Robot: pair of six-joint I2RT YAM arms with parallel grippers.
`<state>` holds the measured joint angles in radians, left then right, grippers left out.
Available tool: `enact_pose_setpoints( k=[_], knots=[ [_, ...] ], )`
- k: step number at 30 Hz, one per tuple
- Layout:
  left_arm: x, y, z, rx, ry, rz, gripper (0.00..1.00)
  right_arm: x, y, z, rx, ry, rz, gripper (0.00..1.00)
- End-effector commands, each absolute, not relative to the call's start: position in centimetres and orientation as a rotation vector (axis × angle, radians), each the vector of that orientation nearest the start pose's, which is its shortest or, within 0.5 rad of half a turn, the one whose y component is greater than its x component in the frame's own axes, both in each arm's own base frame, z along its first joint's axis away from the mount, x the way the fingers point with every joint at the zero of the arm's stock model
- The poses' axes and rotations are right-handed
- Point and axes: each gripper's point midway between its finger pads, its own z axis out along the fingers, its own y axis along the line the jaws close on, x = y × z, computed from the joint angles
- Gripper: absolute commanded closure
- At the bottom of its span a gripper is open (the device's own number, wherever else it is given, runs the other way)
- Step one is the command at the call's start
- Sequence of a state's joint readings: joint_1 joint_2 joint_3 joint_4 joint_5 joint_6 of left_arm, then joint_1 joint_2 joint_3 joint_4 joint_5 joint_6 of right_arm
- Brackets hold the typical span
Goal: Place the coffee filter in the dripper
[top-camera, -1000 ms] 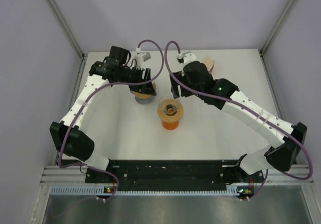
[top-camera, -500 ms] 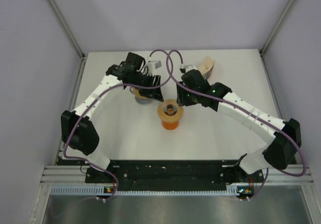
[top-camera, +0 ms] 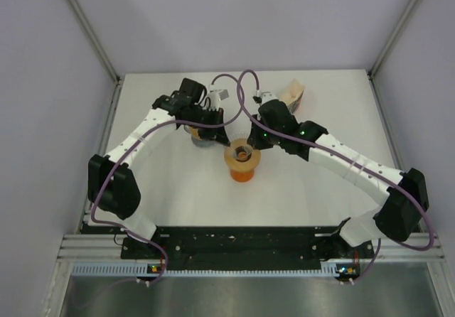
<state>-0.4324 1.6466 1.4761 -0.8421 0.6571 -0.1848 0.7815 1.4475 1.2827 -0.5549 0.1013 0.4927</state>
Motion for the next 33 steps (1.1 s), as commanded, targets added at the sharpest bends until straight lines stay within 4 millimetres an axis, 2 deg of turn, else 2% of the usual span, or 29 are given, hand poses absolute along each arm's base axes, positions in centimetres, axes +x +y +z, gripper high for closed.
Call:
enact_pose_setpoints(
  k=[1, 6, 15, 21, 25, 33],
  knots=[
    [27.9, -25.6, 18.7, 0.693, 2.517, -1.038, 1.00, 28.5, 27.6, 17.2, -0.368, 2.323, 0.471, 1.00],
    [27.4, -25.4, 17.4, 0.812, 2.496, -0.942, 1.00, 28.1, 27.9, 15.5, -0.394, 2.297, 0.513, 1.00],
    [27.5, -26.0, 16.4, 0.832, 2.518, -0.937, 1.00, 27.8, 26.3, 10.9, -0.344, 2.387, 0.500, 1.00],
    [26.9, -26.5, 15.1, 0.843, 2.573, -1.007, 1.00, 27.6, 25.1, 8.7, -0.265, 2.454, 0.504, 1.00],
    [26.6, -26.6, 14.3, 0.876, 2.631, -1.036, 1.00, 27.1, 25.5, 7.5, -0.239, 2.536, 0.564, 1.00],
    [27.0, -25.4, 10.5, 0.879, 2.694, -0.956, 1.00, 26.9, 24.9, 5.9, -0.221, 2.597, 0.510, 1.00]
  ],
)
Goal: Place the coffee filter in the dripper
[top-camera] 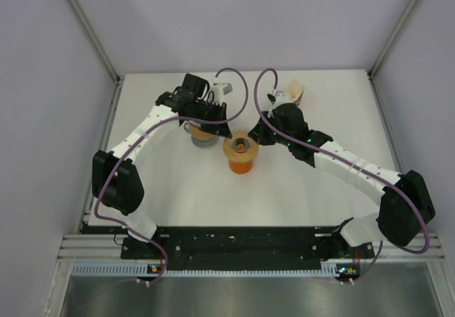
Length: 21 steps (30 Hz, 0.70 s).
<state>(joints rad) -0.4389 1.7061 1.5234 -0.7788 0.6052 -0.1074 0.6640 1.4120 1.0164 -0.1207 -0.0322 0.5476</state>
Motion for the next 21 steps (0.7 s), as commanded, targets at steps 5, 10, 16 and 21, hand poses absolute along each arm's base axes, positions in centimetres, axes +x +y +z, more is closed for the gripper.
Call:
enact_pose_setpoints(
  k=[5, 10, 16, 21],
  knots=[
    [26.5, -24.6, 8.7, 0.876, 2.731, -0.928, 1.00, 27.2, 25.0, 6.5, -0.230, 2.588, 0.503, 1.00],
    [27.8, -25.7, 12.7, 0.870, 2.636, -1.018, 0.96, 28.2, 26.4, 9.6, -0.283, 2.535, 0.553, 1.00],
    [30.1, -26.2, 19.1, 0.884, 2.462, -0.982, 0.81, 29.7, 28.1, 14.5, -0.313, 2.424, 0.627, 0.87],
    [30.7, -26.7, 23.2, 0.922, 2.358, -0.980, 0.64, 31.7, 29.6, 19.1, -0.351, 2.334, 0.649, 0.77]
  ],
)
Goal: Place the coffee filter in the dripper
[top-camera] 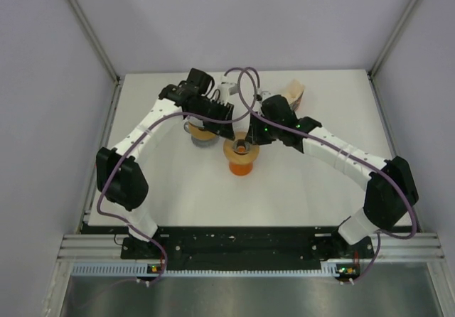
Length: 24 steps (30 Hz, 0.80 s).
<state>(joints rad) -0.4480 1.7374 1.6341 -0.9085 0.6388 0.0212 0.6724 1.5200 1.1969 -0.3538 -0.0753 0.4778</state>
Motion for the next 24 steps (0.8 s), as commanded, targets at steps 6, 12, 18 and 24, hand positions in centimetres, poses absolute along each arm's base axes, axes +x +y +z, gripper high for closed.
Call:
enact_pose_setpoints(
  k=[6, 12, 18, 24],
  knots=[
    [31.9, -25.7, 24.0, 0.897, 2.354, -0.901, 0.54, 32.9, 29.8, 23.5, -0.372, 2.248, 0.641, 0.63],
    [32.6, -24.9, 23.9, 0.874, 2.370, -0.877, 0.51, 33.2, 28.5, 25.5, -0.377, 2.220, 0.574, 0.56],
    [33.2, -24.4, 25.6, 0.864, 2.330, -0.850, 0.47, 35.2, 24.2, 27.5, -0.233, 2.188, 0.450, 0.46],
    [34.3, -22.5, 28.0, 0.792, 2.253, -0.839, 0.37, 41.1, 14.0, 27.5, 0.183, 2.140, 0.195, 0.20]
  ],
)
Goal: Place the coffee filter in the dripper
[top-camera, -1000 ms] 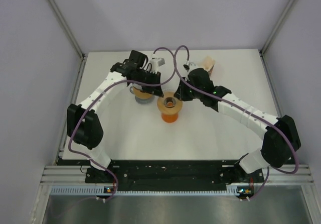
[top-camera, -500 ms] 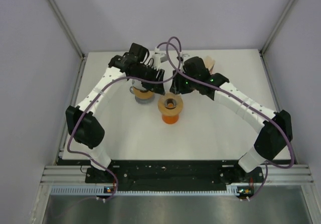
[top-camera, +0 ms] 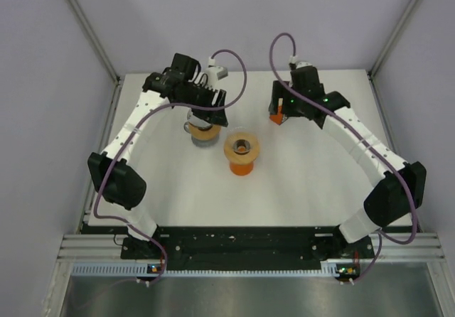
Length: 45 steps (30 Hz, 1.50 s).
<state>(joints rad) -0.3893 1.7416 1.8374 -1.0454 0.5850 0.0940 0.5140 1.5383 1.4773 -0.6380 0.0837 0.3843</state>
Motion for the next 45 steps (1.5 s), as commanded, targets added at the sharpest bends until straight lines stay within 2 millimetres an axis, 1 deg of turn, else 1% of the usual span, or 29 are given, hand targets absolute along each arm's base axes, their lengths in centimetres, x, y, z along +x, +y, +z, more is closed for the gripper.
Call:
enact_pose_setpoints(
  k=[1, 2, 3, 4, 5, 6, 9, 10, 12, 14, 15, 17, 18, 20, 23, 26, 28, 30, 32, 35, 36, 37, 38, 39, 40, 41, 42, 44, 45],
  knots=[
    [34.4, -22.2, 28.2, 0.777, 2.249, -0.841, 0.36, 42.1, 12.8, 27.2, 0.224, 2.134, 0.156, 0.20],
    [34.4, -22.0, 28.4, 0.761, 2.245, -0.846, 0.36, 43.1, 12.0, 26.7, 0.255, 2.136, 0.127, 0.20],
    [34.5, -21.8, 28.3, 0.751, 2.245, -0.850, 0.36, 44.1, 11.4, 26.6, 0.278, 2.130, 0.103, 0.19],
    [34.5, -21.7, 28.4, 0.745, 2.246, -0.857, 0.36, 44.9, 10.9, 25.9, 0.301, 2.138, 0.081, 0.19],
    [34.4, -21.6, 28.2, 0.740, 2.252, -0.861, 0.36, 45.9, 10.3, 25.9, 0.329, 2.130, 0.070, 0.19],
    [34.3, -21.6, 28.1, 0.737, 2.256, -0.863, 0.36, 46.9, 9.9, 25.5, 0.352, 2.133, 0.063, 0.20],
    [34.3, -21.3, 27.9, 0.729, 2.263, -0.862, 0.36, 49.5, 9.8, 24.2, 0.392, 2.147, 0.094, 0.24],
    [34.4, -21.2, 27.8, 0.725, 2.267, -0.858, 0.36, 50.4, 10.1, 23.0, 0.388, 2.168, 0.090, 0.25],
    [34.6, -20.9, 27.7, 0.715, 2.266, -0.853, 0.36, 51.6, 10.2, 22.0, 0.385, 2.182, 0.082, 0.28],
    [34.7, -20.8, 27.9, 0.709, 2.261, -0.859, 0.36, 52.4, 10.3, 20.7, 0.391, 2.205, 0.063, 0.30],
    [34.8, -20.7, 27.7, 0.703, 2.270, -0.860, 0.36, 52.7, 10.4, 20.2, 0.390, 2.212, 0.058, 0.33],
    [35.0, -20.7, 27.6, 0.699, 2.271, -0.864, 0.36, 53.1, 10.4, 18.7, 0.383, 2.240, 0.041, 0.38],
    [34.9, -20.7, 27.6, 0.701, 2.271, -0.870, 0.36, 53.2, 10.4, 18.4, 0.378, 2.246, 0.036, 0.42],
    [35.0, -20.8, 27.4, 0.701, 2.275, -0.875, 0.36, 53.4, 10.4, 17.1, 0.365, 2.271, 0.022, 0.50],
    [35.1, -20.8, 27.3, 0.697, 2.277, -0.884, 0.36, 53.3, 10.3, 16.2, 0.329, 2.297, 0.004, 0.67],
    [35.2, -20.9, 27.2, 0.698, 2.278, -0.893, 0.36, 52.5, 10.1, 15.6, 0.277, 2.325, -0.020, 0.86],
    [35.2, -20.9, 27.1, 0.698, 2.280, -0.896, 0.36, 51.9, 9.9, 16.2, 0.222, 2.325, -0.028, 1.00],
    [35.2, -21.0, 27.2, 0.701, 2.279, -0.901, 0.36, 51.1, 9.8, 17.0, 0.155, 2.316, -0.029, 1.00],
    [35.1, -21.1, 27.3, 0.712, 2.270, -0.913, 0.36, 50.1, 9.8, 18.1, 0.045, 2.288, -0.033, 1.00],
    [34.9, -21.4, 27.5, 0.726, 2.263, -0.937, 0.36, 48.2, 10.4, 21.0, -0.135, 2.181, -0.031, 1.00],
    [34.9, -21.4, 27.6, 0.731, 2.258, -0.943, 0.36, 47.3, 10.7, 21.1, -0.203, 2.161, -0.024, 1.00],
    [34.9, -21.5, 27.6, 0.734, 2.257, -0.947, 0.36, 46.2, 11.2, 21.7, -0.296, 2.125, -0.024, 1.00],
    [34.8, -21.6, 27.7, 0.740, 2.252, -0.955, 0.36, 45.2, 11.3, 22.2, -0.354, 2.093, -0.023, 1.00],
    [34.7, -21.6, 27.8, 0.739, 2.253, -0.960, 0.36, 44.2, 11.5, 22.1, -0.414, 2.074, -0.025, 1.00],
    [34.6, -21.7, 27.9, 0.745, 2.249, -0.965, 0.36, 43.2, 11.5, 22.4, -0.454, 2.052, -0.024, 1.00],
    [34.6, -21.7, 27.9, 0.748, 2.245, -0.968, 0.36, 42.1, 11.6, 22.0, -0.499, 2.046, -0.018, 1.00],
    [34.5, -21.9, 28.0, 0.748, 2.245, -0.975, 0.36, 41.2, 11.7, 22.1, -0.529, 2.034, -0.012, 1.00],
    [34.3, -22.1, 28.1, 0.759, 2.237, -0.985, 0.36, 39.5, 11.9, 22.6, -0.568, 2.005, 0.010, 1.00],
    [34.1, -22.3, 28.3, 0.771, 2.229, -0.991, 0.36, 38.7, 12.0, 23.8, -0.575, 1.966, 0.027, 1.00]
  ],
)
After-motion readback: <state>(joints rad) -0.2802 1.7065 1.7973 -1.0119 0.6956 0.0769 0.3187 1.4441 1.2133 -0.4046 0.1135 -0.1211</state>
